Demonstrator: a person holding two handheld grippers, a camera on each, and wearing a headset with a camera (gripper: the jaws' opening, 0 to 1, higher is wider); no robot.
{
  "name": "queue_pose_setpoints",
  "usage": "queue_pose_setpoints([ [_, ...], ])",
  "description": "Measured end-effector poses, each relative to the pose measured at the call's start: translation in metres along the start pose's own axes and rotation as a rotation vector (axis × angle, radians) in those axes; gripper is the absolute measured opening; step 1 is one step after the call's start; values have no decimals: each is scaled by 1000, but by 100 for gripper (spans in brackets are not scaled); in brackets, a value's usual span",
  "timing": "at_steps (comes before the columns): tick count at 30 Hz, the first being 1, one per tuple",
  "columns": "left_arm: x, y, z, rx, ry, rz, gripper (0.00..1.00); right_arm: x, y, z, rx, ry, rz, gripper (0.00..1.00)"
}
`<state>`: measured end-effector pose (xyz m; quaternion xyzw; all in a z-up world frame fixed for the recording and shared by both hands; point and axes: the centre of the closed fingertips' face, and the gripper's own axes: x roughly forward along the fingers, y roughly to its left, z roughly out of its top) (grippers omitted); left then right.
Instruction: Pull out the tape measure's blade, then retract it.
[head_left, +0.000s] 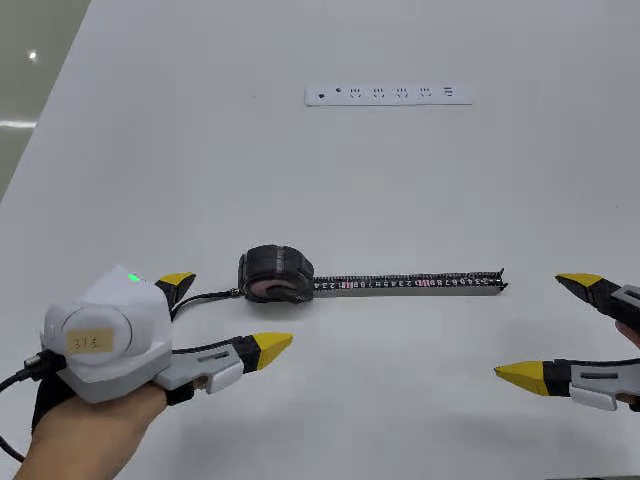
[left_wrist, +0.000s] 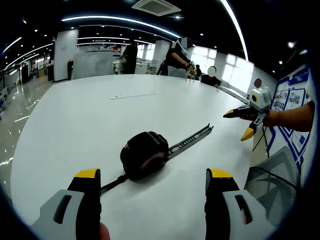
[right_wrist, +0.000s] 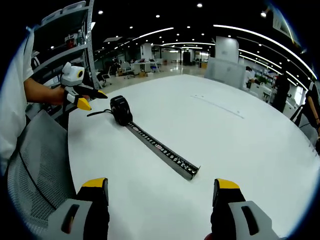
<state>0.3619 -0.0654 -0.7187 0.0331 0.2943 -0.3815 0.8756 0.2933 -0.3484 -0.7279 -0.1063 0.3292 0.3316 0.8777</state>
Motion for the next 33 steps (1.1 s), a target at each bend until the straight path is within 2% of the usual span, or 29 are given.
queue_pose_setpoints([
  [4,7,-3,3,-19,-6,-14,82,2,-5,0,-9,12,9,82],
  [8,15,-5,-1,-16,5,-21,81,5,-10,2,-16,16,19,80],
  [15,27,-7,-1,-51,1,-28,80,11,-16,5,-31,26,35,77],
  [17,29,-10,-2,-18,7,-32,80,12,-18,6,-28,25,41,76],
  [18,30,-11,-2,-24,6,-33,79,12,-19,7,-21,22,46,76],
  [20,32,-13,-3,-88,3,-47,78,14,-19,7,-31,29,53,75],
  [27,36,-14,-4,-77,0,-33,76,16,-24,5,-36,41,61,73],
  [33,39,-10,0,-126,-22,-5,76,19,-27,5,-49,51,71,71],
])
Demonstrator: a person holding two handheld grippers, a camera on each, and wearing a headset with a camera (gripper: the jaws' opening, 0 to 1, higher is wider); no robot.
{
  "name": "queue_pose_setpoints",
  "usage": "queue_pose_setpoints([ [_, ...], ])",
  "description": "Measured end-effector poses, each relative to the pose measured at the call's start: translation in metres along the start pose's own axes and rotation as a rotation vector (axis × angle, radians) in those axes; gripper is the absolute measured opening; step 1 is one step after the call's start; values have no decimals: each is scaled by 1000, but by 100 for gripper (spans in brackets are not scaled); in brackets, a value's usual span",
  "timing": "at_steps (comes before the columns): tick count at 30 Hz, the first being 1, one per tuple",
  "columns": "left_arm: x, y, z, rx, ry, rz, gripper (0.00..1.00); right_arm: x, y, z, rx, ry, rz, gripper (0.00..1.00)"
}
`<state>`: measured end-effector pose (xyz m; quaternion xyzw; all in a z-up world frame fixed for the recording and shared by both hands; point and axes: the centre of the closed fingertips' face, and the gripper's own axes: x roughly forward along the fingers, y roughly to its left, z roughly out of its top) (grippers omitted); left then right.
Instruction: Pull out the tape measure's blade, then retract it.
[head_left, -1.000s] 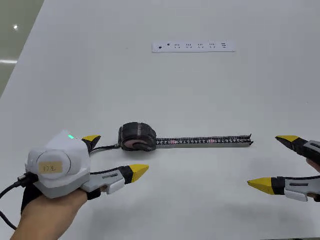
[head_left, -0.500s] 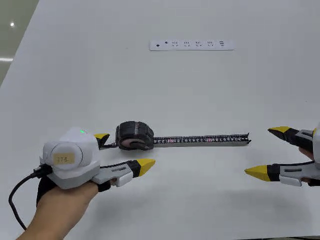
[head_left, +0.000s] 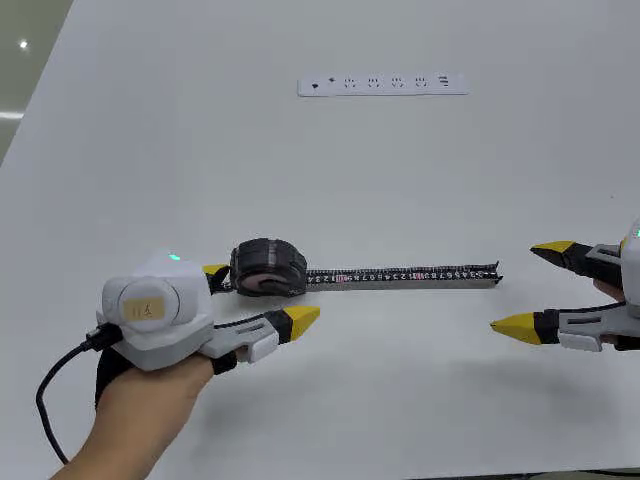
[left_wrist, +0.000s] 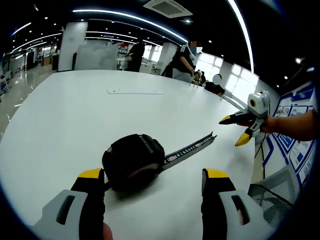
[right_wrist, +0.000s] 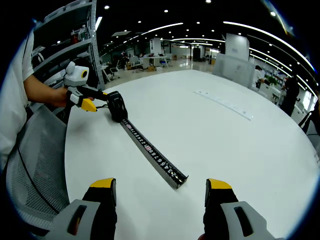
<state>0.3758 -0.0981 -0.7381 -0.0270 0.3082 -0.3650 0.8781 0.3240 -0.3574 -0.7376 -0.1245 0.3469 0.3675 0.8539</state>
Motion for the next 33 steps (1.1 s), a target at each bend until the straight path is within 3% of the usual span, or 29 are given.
queue_pose_setpoints([
  [8,4,4,4,-53,-16,49,73,5,-4,-3,-39,47,53,60],
  [16,13,8,7,-80,-18,125,72,12,-18,-8,-120,121,97,51],
  [28,20,16,7,-102,-24,244,67,19,-30,-11,-177,174,151,33],
  [33,22,20,7,-137,-38,274,65,23,-33,-12,-202,187,163,29],
])
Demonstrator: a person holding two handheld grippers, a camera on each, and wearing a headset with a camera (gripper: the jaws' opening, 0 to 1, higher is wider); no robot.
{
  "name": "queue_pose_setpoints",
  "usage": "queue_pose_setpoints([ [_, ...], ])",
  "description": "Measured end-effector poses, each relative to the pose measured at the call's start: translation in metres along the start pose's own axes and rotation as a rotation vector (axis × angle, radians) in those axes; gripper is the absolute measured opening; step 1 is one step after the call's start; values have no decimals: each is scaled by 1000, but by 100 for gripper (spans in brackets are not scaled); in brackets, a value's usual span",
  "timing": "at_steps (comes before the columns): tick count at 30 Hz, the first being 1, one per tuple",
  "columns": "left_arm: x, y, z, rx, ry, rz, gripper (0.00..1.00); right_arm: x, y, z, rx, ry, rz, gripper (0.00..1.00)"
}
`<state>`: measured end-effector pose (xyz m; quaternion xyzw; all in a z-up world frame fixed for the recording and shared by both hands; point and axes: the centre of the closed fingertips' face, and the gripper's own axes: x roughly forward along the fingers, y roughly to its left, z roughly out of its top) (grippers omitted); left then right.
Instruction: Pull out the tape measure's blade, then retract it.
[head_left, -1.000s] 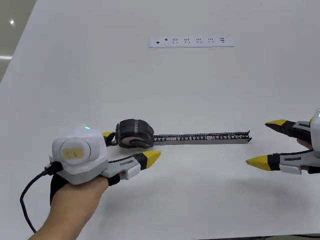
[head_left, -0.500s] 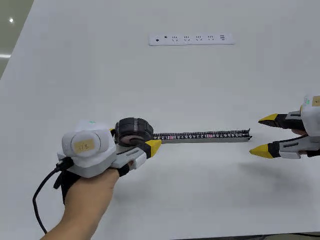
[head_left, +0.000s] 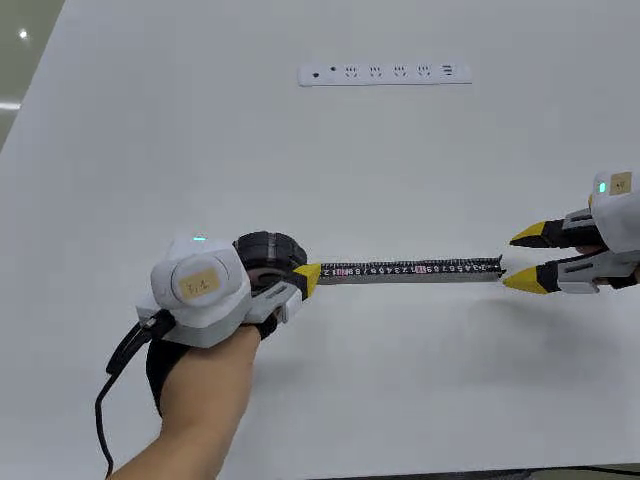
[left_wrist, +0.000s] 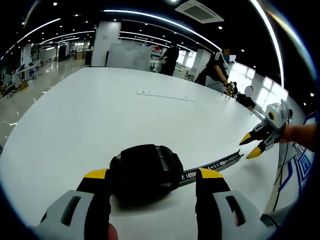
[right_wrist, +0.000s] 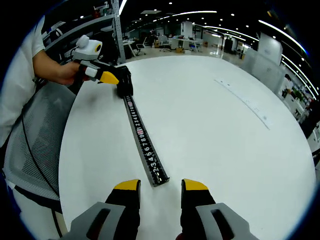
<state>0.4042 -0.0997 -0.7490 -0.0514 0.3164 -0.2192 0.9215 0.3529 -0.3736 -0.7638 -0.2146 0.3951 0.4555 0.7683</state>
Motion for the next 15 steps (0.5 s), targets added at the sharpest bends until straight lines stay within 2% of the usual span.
queue_pose_setpoints([
  [3,2,2,0,-9,-2,18,65,3,-1,-3,-34,26,13,26],
  [8,5,6,1,-26,4,50,61,8,-5,-5,-51,48,25,22],
  [15,8,9,1,-62,9,73,61,15,-2,-6,-79,72,58,22],
])
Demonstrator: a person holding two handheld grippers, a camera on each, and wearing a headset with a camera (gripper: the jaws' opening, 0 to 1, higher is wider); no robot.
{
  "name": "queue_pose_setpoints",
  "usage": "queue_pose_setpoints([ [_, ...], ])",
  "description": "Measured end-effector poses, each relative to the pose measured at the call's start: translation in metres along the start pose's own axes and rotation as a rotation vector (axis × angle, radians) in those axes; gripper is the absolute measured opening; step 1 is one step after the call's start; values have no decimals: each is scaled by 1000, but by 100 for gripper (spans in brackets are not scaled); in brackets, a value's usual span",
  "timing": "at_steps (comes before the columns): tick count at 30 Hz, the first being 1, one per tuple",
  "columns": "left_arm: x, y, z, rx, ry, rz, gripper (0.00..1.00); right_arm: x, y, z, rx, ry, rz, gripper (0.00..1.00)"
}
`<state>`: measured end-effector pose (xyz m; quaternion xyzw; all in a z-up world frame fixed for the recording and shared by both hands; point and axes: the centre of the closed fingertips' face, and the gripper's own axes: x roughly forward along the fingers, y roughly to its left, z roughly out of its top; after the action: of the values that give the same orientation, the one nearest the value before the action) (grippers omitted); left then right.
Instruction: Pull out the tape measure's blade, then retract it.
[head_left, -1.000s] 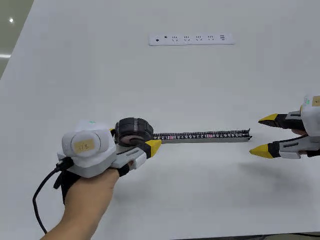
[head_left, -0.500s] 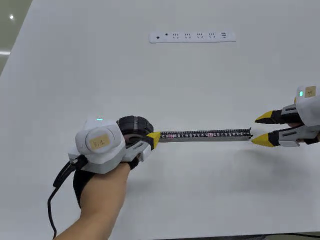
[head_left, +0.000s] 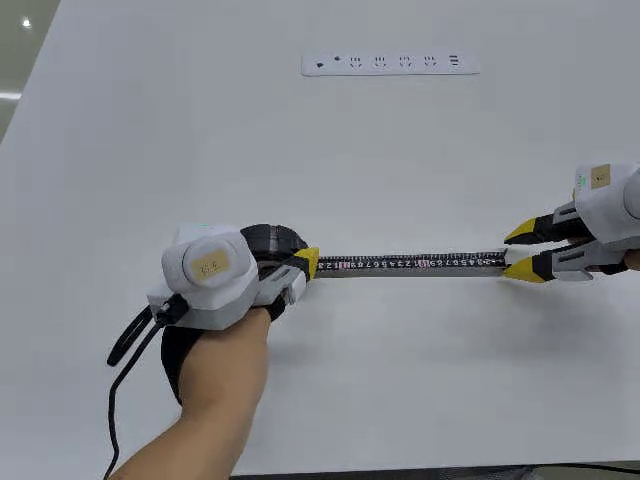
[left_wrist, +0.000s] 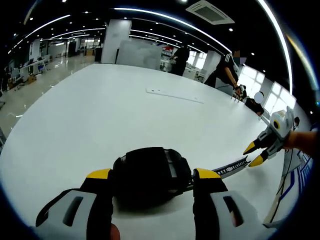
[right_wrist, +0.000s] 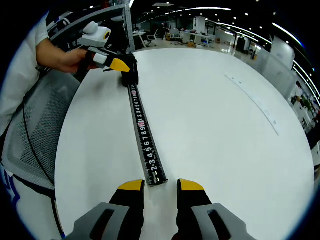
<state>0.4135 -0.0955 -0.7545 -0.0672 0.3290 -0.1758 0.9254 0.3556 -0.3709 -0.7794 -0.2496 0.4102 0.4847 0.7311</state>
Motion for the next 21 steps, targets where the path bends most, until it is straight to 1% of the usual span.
queue_pose_setpoints([
  [2,1,1,0,-11,0,6,60,2,0,-1,-10,10,6,22],
  [13,4,2,-3,18,10,28,60,8,-2,-1,-38,26,28,20],
  [21,5,2,-4,20,14,34,61,9,-2,-2,-49,30,41,18],
])
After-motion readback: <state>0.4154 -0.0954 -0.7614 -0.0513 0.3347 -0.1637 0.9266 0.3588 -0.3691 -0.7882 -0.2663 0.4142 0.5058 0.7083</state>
